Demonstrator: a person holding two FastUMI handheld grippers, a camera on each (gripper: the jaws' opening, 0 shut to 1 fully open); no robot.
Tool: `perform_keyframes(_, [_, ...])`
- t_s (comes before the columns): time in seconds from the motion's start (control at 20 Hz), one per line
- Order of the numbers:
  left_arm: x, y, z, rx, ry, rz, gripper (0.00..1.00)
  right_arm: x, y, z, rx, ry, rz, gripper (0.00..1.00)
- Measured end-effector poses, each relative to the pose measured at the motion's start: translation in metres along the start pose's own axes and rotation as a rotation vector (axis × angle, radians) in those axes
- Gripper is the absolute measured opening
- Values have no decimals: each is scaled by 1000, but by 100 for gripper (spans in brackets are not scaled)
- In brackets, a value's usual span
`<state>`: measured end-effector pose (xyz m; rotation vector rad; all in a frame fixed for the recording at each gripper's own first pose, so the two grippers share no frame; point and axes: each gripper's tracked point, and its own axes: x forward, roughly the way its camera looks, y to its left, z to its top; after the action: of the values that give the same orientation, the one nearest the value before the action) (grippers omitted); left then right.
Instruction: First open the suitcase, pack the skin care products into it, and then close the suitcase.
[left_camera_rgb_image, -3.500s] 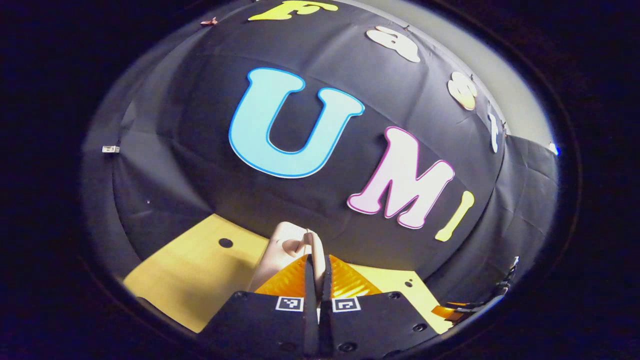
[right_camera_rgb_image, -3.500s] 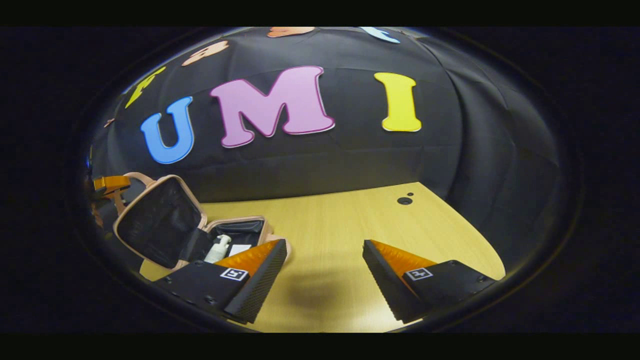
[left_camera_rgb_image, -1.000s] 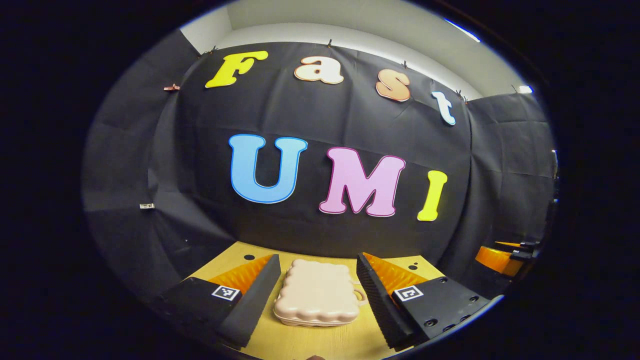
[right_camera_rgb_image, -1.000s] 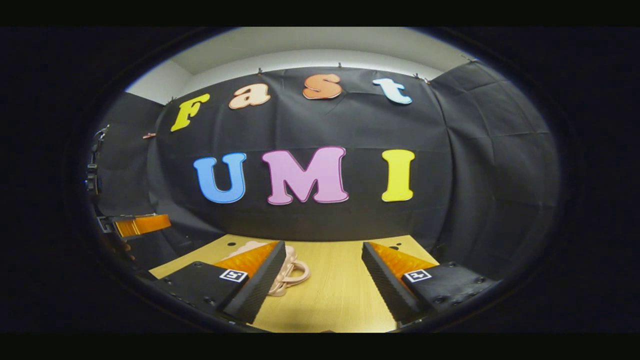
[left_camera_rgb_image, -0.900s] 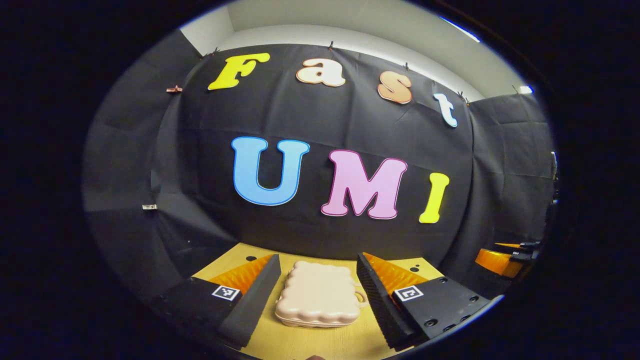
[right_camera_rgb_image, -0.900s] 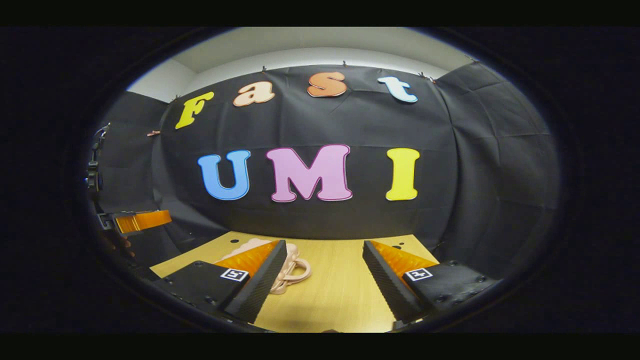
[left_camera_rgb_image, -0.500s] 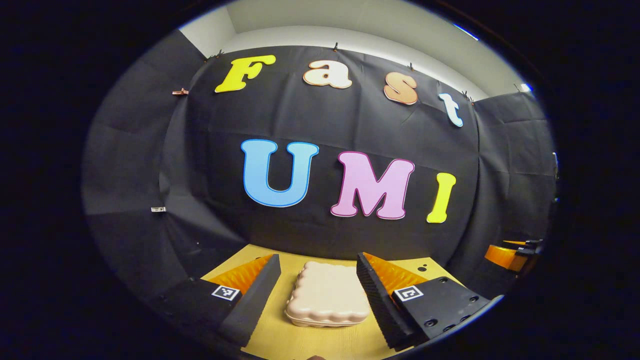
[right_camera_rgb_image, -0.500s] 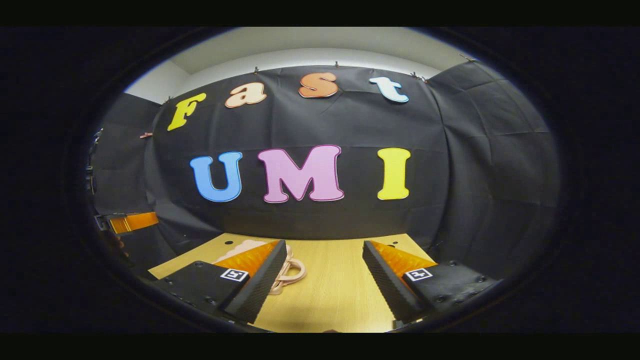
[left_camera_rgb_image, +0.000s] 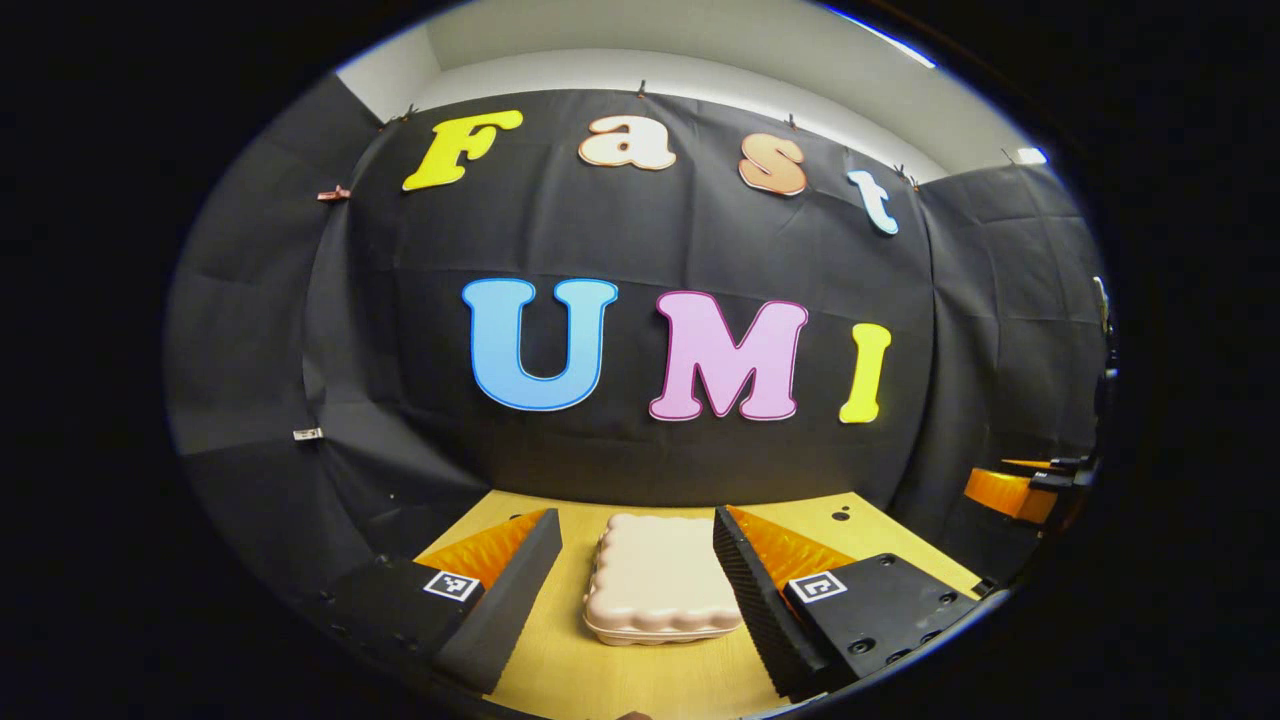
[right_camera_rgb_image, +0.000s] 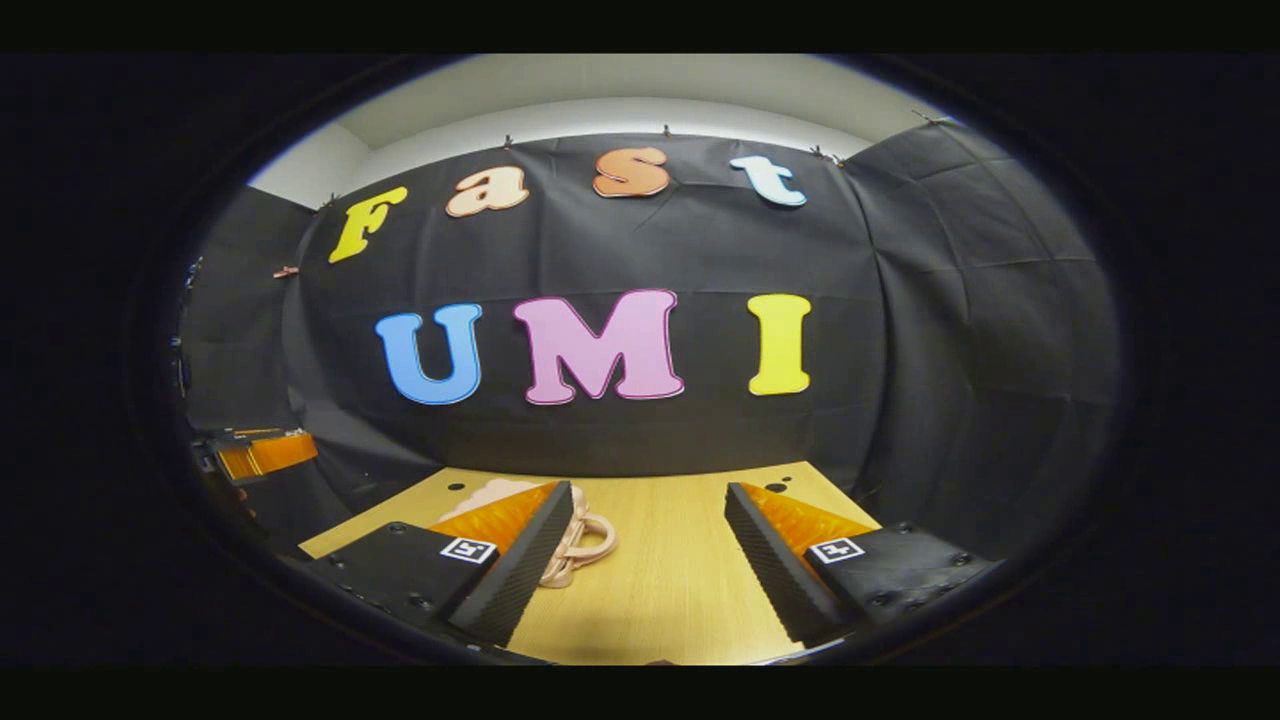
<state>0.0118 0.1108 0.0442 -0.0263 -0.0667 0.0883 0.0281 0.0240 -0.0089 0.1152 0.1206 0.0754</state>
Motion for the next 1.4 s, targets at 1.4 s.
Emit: perform_keyframes(1.4, [-3,3,1,19,-20,87,96,0,-14,-50,65,139,-48,97])
